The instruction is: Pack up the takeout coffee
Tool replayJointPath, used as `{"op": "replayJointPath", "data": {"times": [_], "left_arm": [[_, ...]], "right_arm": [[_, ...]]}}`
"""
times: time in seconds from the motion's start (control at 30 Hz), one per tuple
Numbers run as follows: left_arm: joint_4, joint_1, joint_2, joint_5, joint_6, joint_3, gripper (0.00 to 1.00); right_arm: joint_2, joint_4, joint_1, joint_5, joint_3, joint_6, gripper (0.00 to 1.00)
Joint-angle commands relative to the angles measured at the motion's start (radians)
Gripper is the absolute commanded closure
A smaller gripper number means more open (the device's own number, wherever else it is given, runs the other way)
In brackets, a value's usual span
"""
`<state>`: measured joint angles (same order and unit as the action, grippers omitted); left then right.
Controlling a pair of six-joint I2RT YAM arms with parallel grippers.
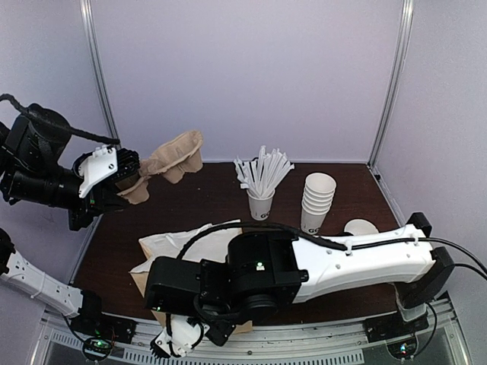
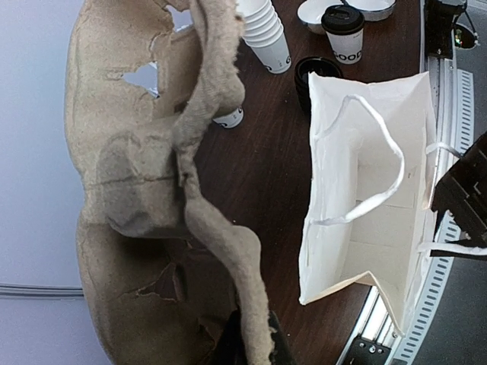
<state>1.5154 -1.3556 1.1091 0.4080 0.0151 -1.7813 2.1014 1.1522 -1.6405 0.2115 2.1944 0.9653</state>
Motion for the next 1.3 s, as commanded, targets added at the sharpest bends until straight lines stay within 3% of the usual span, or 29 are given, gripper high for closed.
{"op": "replayJointPath", "data": {"times": [0.0, 0.13, 0.33, 0.57, 0.9, 1.27], "left_arm": [[-0.053, -0.002, -0.019, 0.016, -0.043, -0.04, 1.0], [-0.038, -0.002, -0.004, 0.027, -0.035, -0.088, 1.0], [-0.058, -0.002, -0.007, 0.051, -0.04, -0.08, 1.0], [-0.061, -0.002, -0.019, 0.067, -0.029, -0.067, 1.0], [-0.093, -0.001, -0.051, 0.088, -0.034, -0.024, 1.0], [-0.096, -0.001, -0.039, 0.087, -0.037, -0.083, 1.0]], "right_arm": [[-0.06, 0.062, -0.006, -0.024, 0.061, 0.002, 0.0], [-0.079, 0.093, 0.002, 0.021, 0.065, 0.053, 0.01], [-0.139, 0.161, 0.036, -0.103, 0.035, 0.061, 0.01], [-0.195, 0.037, 0.062, -0.026, -0.134, -0.015, 0.0], [-0.107, 0.065, 0.037, -0.056, 0.187, 0.0, 0.0], [-0.119, 0.158, 0.009, -0.095, 0.145, 0.041, 0.01]]}}
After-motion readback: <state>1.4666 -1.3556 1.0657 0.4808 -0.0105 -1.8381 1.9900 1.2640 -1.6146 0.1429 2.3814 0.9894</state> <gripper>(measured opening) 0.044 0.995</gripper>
